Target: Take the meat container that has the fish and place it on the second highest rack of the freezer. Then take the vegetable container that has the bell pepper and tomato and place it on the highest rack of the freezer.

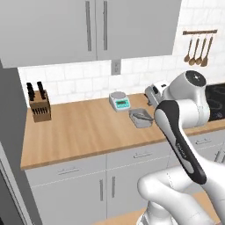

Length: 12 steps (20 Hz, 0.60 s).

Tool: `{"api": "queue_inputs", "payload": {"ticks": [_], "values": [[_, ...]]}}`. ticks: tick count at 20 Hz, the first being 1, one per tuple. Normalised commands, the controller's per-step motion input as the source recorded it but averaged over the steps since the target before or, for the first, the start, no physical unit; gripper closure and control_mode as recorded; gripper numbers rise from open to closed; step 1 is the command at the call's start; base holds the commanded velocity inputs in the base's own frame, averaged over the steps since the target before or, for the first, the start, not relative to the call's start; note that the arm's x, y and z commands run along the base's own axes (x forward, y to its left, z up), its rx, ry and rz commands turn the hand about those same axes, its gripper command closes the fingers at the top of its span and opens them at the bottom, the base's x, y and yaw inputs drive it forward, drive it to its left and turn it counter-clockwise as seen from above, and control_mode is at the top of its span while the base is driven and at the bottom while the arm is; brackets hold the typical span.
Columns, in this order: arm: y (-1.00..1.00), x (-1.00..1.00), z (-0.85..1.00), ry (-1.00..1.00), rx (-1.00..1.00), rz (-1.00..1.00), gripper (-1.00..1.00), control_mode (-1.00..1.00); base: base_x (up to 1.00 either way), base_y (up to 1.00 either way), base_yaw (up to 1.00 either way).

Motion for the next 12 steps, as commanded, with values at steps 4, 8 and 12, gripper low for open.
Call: {"api": "queue_inputs", "payload": {"ticks": [4,8,12], "values": [[0.00,0.00,0.00,0.00,0.00,0.00,-1.00,1.00,0.75,-0.17,0.07],[0.00,0.00,0.00,0.00,0.00,0.00,-1.00,1.00,0.66,-0.29,0.08],[0.00,0.00,0.00,0.00,0.00,0.00,-1.00,1.00,0.15,-0.37,0.06]]}}
